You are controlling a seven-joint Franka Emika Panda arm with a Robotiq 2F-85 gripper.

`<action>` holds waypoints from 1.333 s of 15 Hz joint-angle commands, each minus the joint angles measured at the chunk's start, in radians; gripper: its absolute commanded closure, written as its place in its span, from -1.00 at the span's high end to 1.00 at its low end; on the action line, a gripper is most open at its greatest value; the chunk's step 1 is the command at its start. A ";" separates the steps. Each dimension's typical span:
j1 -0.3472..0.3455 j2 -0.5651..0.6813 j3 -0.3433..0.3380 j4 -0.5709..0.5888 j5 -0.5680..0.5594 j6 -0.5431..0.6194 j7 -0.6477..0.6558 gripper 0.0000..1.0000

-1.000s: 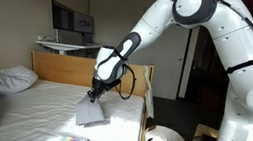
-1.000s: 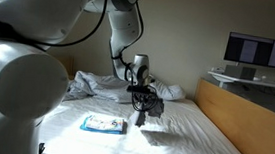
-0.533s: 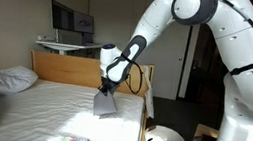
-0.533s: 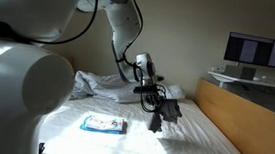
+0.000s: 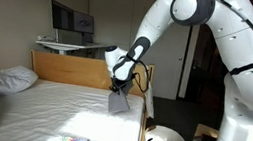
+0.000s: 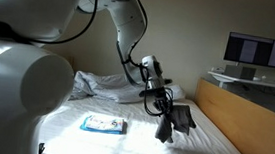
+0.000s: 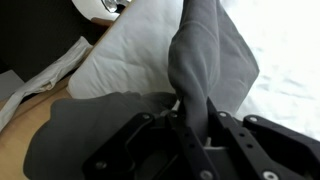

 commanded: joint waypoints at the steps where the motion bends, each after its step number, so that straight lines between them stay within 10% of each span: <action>1: -0.051 -0.008 0.039 0.004 -0.036 -0.021 0.034 -0.88; 20: -0.239 0.223 0.049 0.249 0.032 -0.185 0.026 -0.88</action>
